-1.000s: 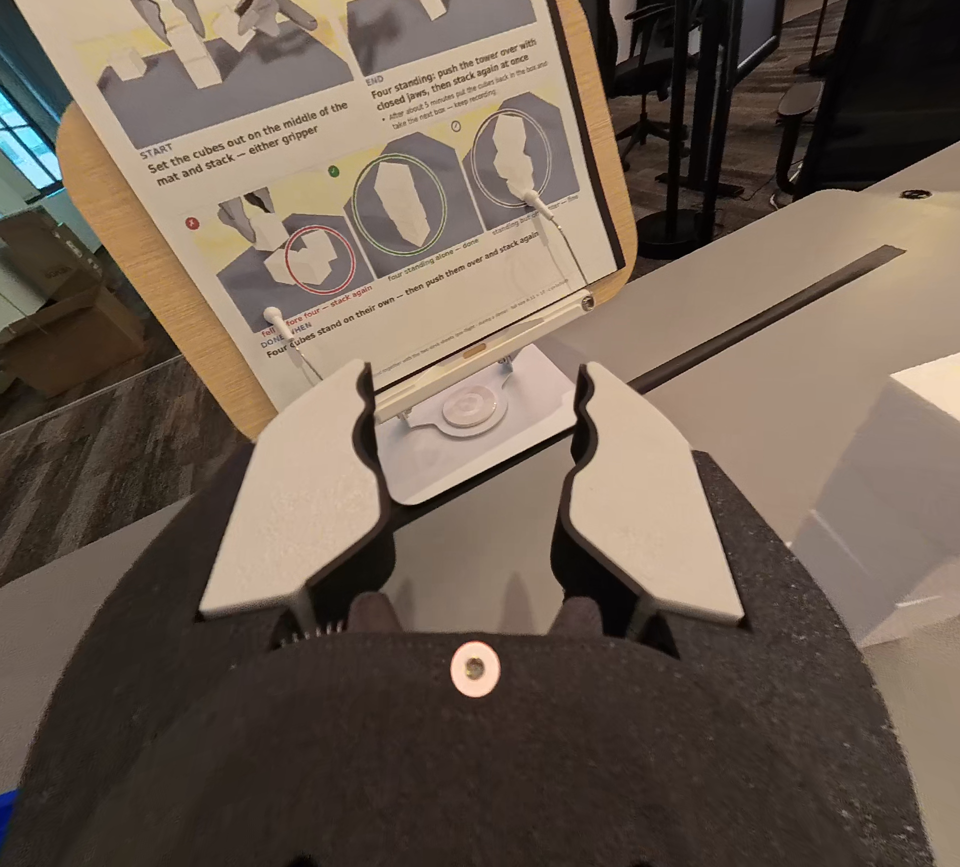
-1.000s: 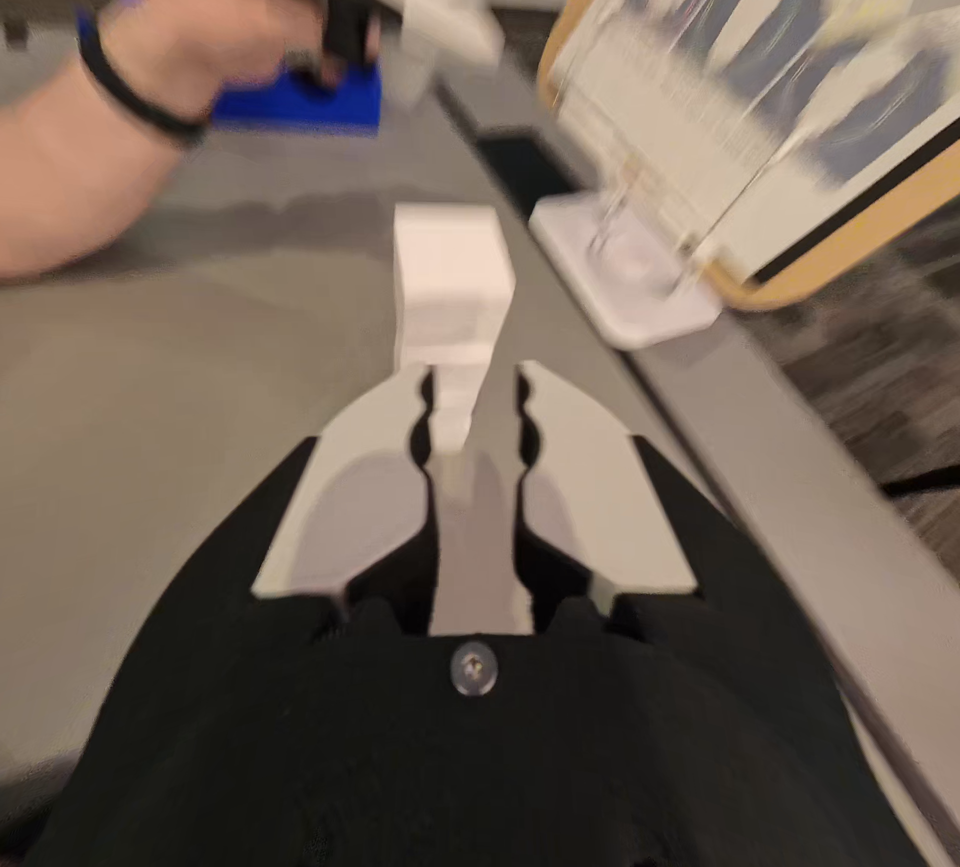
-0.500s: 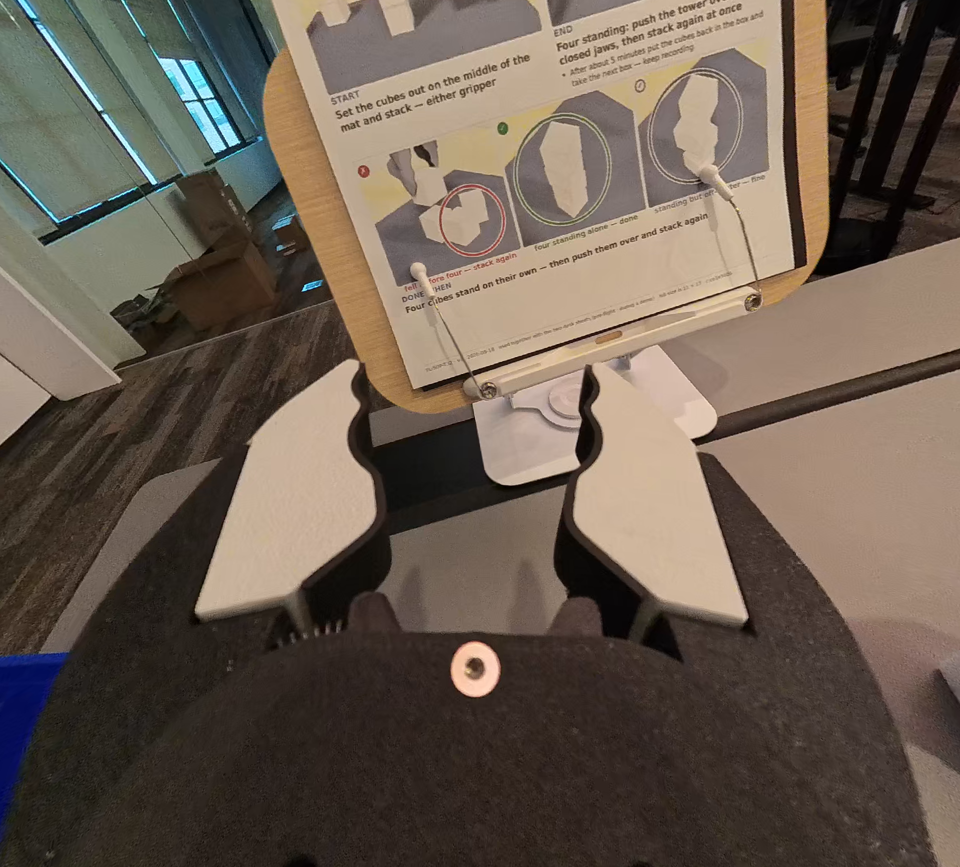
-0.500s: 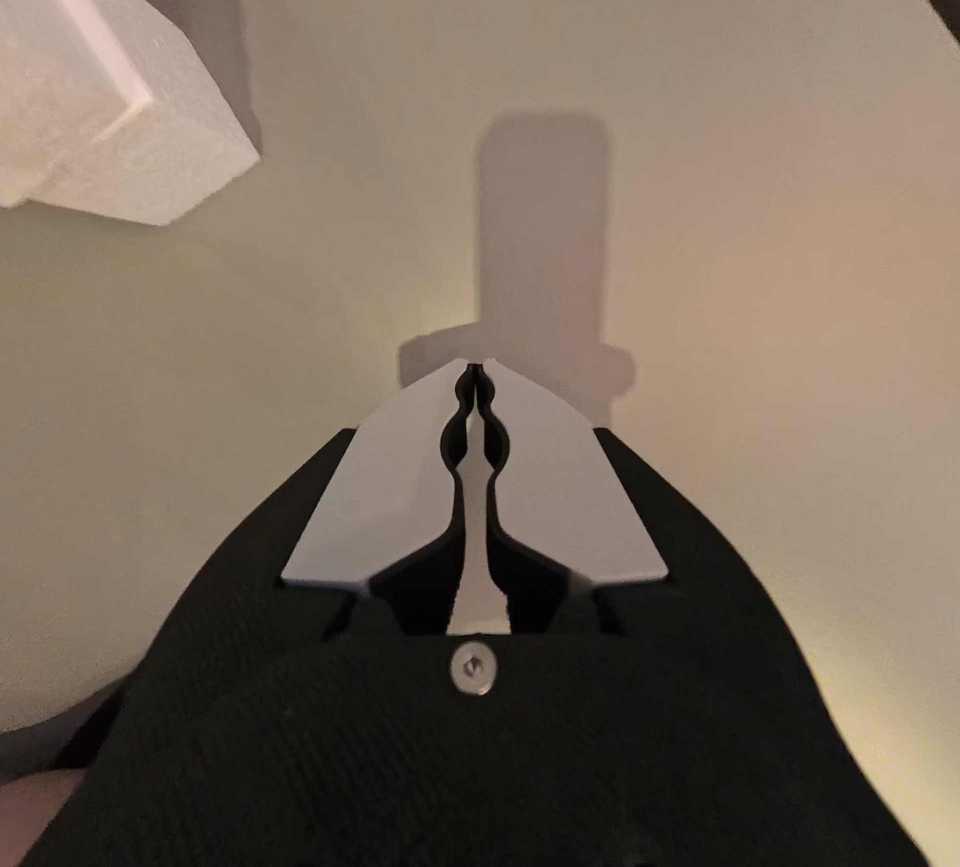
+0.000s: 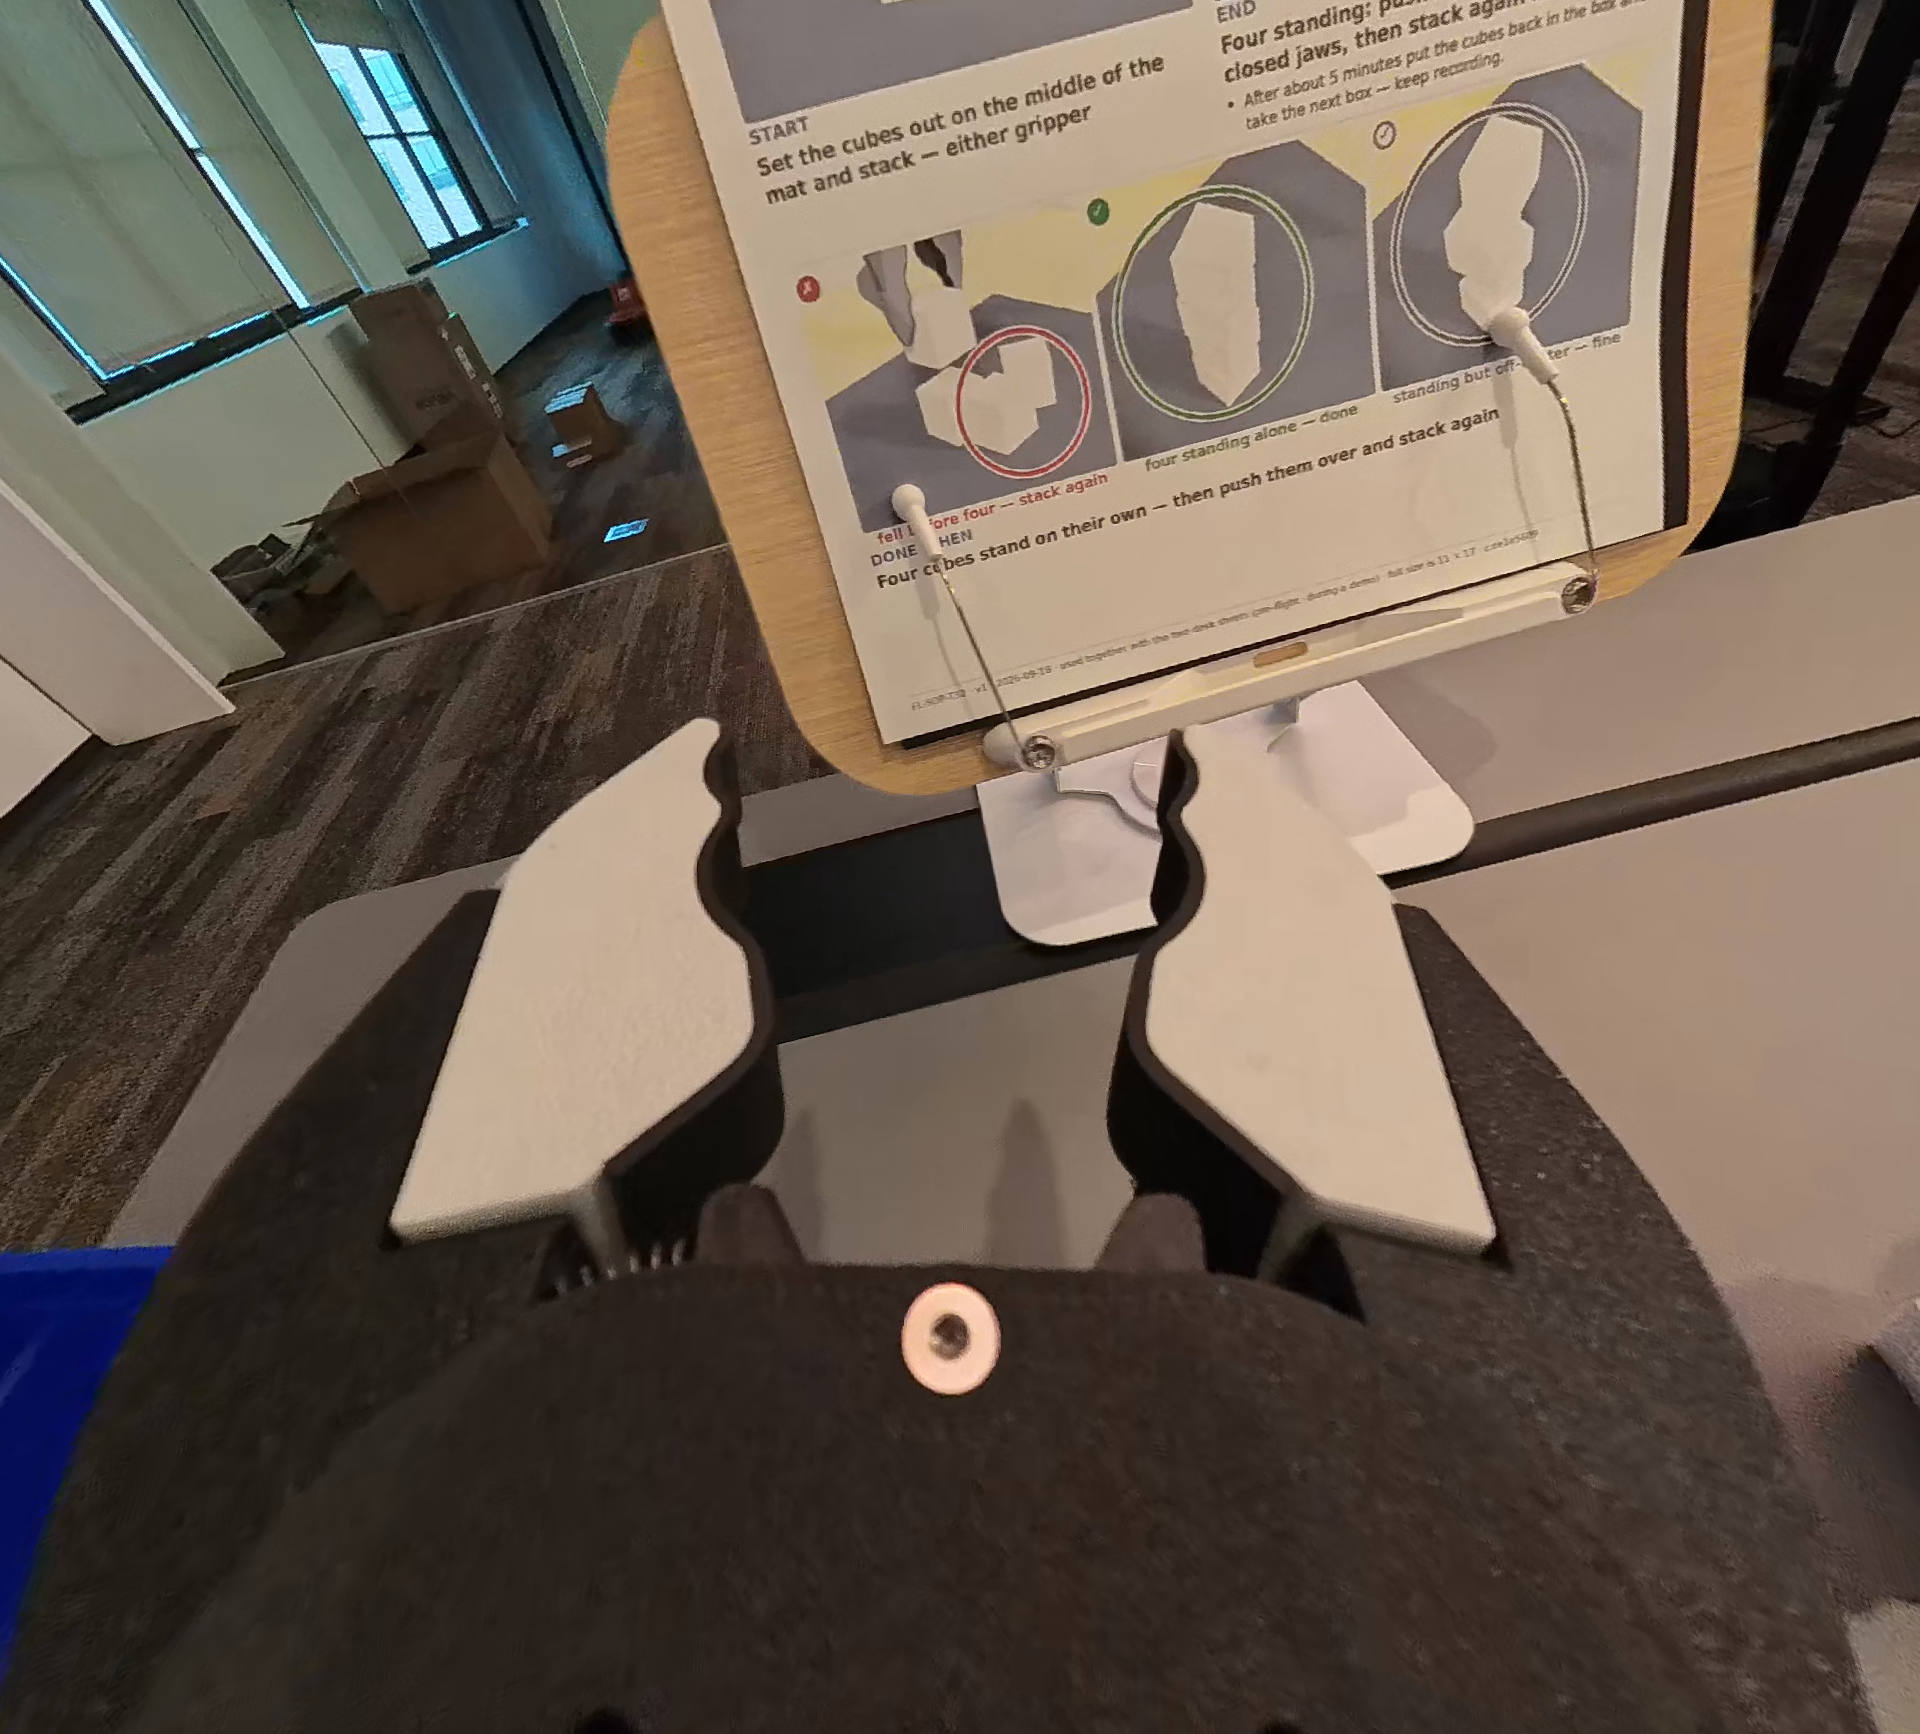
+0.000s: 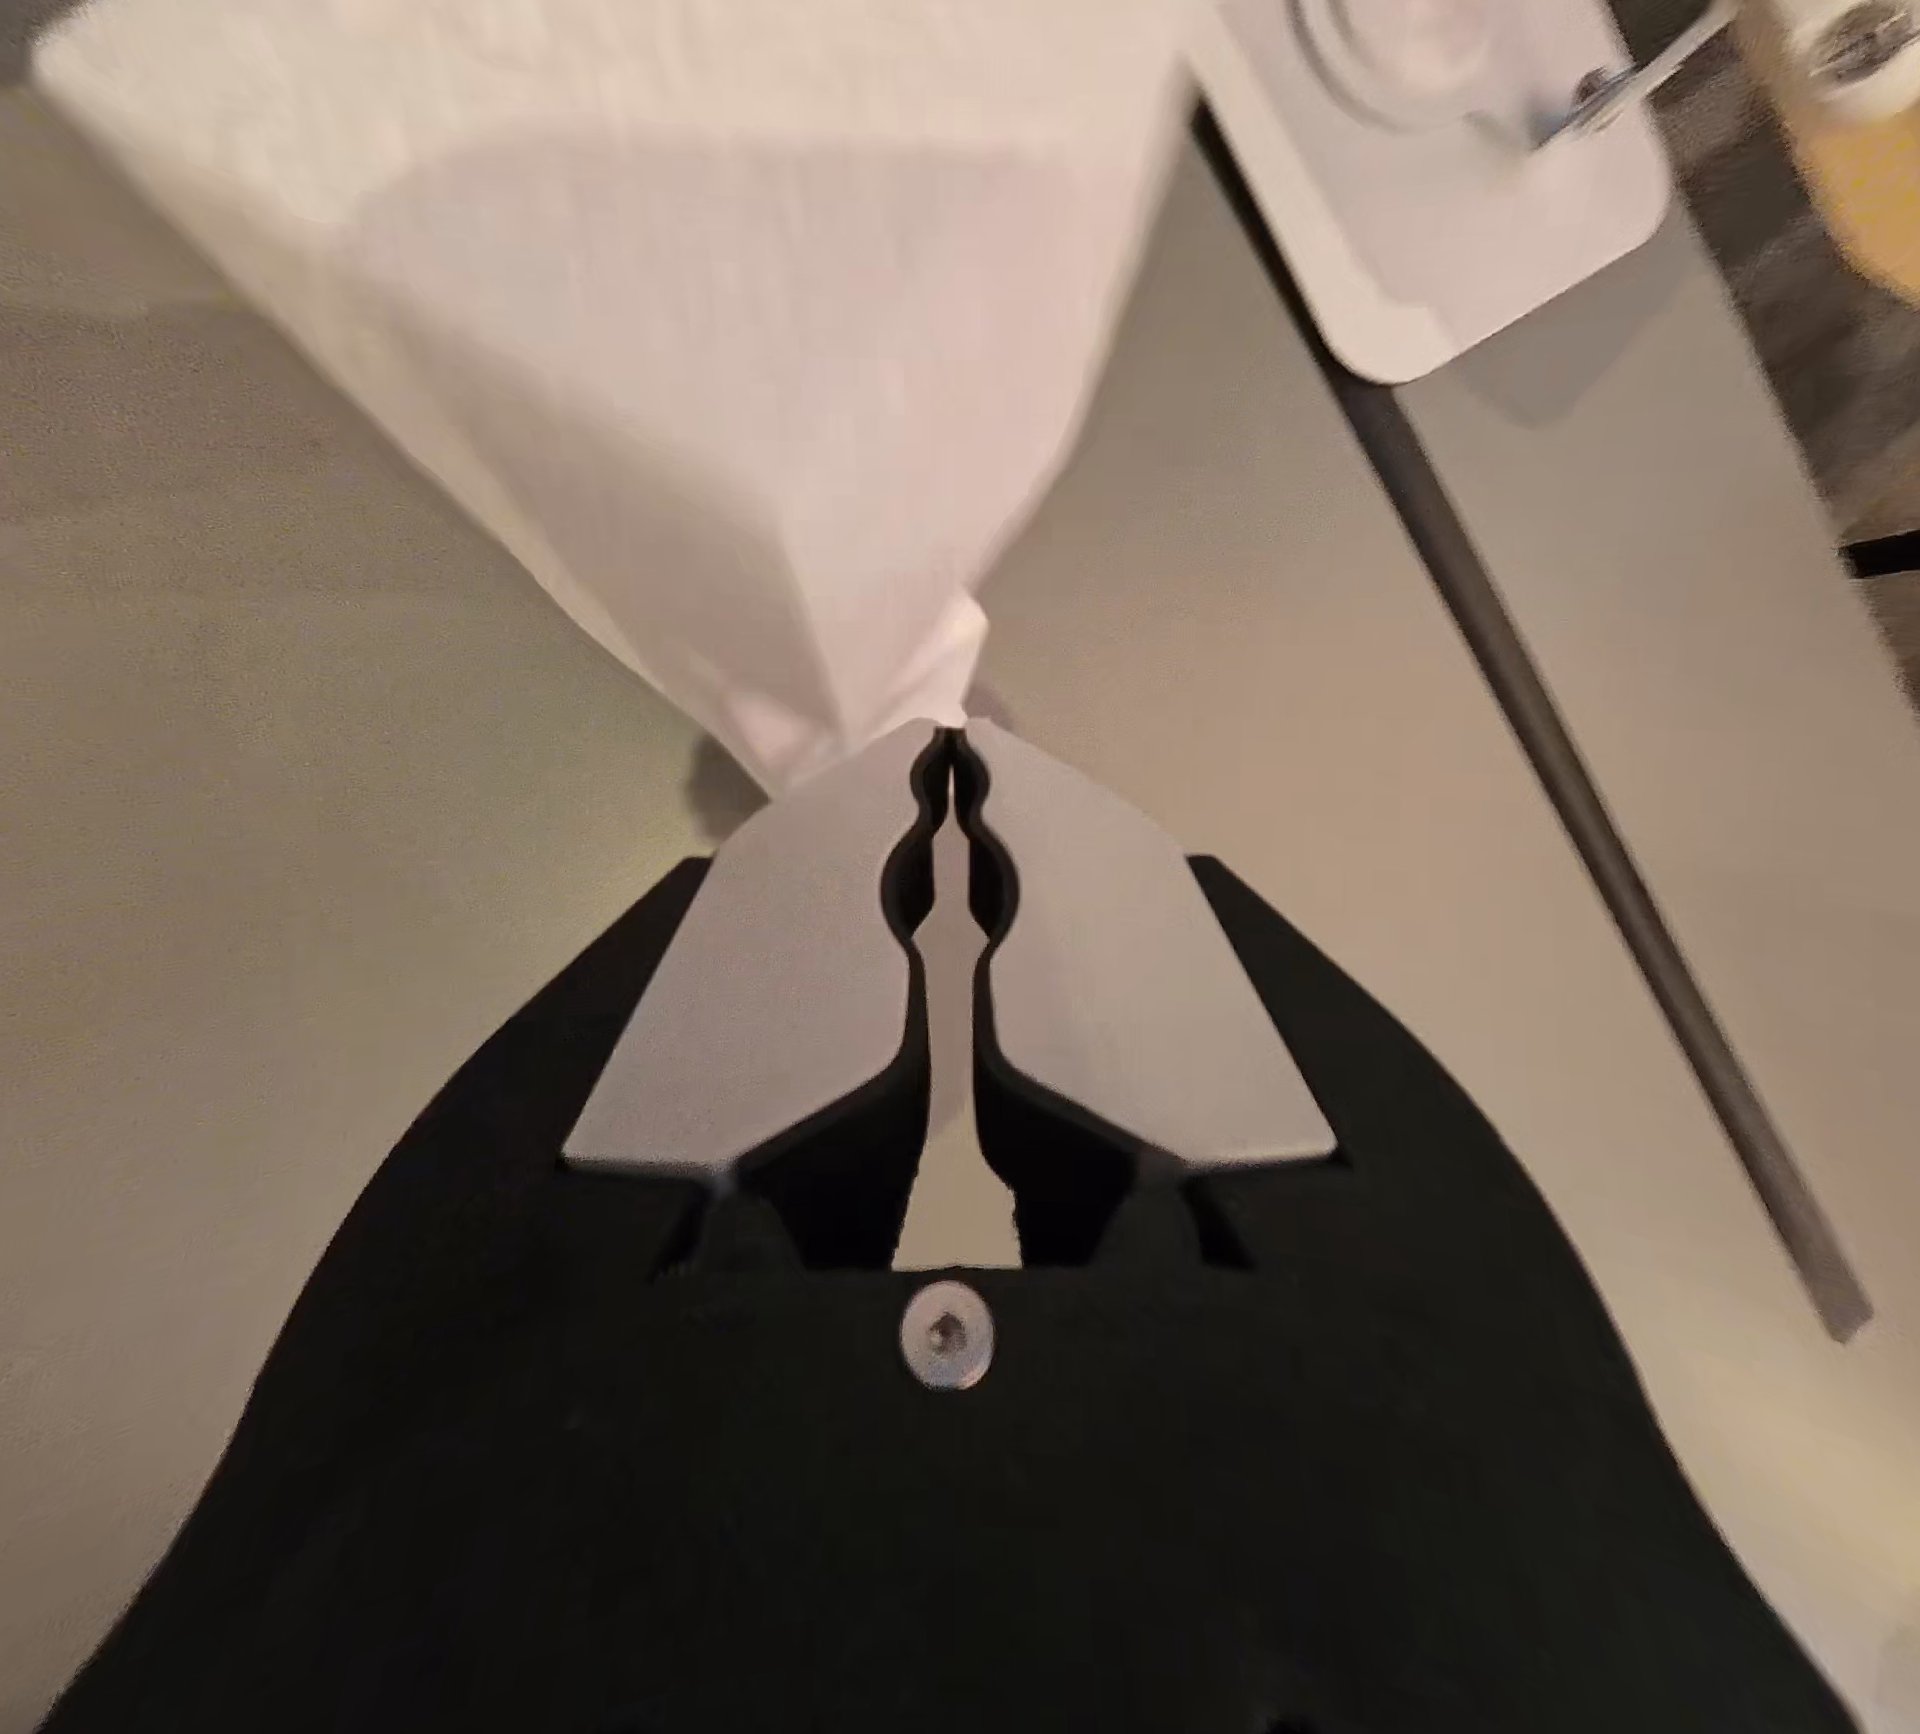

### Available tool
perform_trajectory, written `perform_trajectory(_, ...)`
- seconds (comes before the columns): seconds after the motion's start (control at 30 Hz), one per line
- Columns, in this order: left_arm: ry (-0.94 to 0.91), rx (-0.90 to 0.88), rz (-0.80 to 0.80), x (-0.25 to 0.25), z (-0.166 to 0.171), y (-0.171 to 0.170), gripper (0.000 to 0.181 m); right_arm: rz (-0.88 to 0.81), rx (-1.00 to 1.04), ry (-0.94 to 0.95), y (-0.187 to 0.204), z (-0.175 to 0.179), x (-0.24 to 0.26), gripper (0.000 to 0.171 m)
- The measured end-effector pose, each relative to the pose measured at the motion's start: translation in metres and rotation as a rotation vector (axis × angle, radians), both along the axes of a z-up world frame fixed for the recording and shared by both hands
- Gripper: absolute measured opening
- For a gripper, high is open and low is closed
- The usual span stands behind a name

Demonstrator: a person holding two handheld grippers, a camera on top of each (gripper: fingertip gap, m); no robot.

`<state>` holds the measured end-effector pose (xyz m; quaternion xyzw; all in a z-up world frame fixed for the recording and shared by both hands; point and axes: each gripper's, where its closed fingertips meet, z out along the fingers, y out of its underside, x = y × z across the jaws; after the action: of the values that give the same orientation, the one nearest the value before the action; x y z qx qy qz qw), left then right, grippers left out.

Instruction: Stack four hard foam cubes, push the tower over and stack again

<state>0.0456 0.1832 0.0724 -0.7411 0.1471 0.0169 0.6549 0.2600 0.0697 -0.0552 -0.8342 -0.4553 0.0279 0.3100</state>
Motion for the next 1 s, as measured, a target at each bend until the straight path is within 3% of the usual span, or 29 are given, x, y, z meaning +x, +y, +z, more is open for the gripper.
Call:
perform_trajectory(0.47, -0.146, -0.003, 0.026, -0.079, 0.042, -0.045, 0.075, -0.037, 0.038, 0.153, -0.005, 0.039, 0.041, 0.001)
perform_trajectory(0.63, -0.081, 0.071, -0.040, -0.064, 0.079, -0.103, 0.074, -0.018, 0.094, 0.198, -0.009, 0.056, 0.043, 0.013)
perform_trajectory(0.73, -0.002, 0.115, -0.101, -0.044, 0.090, -0.148, 0.064, -0.004, 0.090, 0.205, -0.012, 0.057, 0.050, 0.020)
perform_trajectory(0.87, 0.182, -0.017, -0.339, -0.007, 0.061, -0.185, 0.062, 0.003, 0.069, 0.254, -0.010, 0.058, 0.056, 0.025)
perform_trajectory(1.0, 0.350, -0.266, -0.379, -0.029, 0.006, -0.199, 0.057, 0.017, 0.071, 0.300, -0.011, 0.064, 0.059, 0.026)
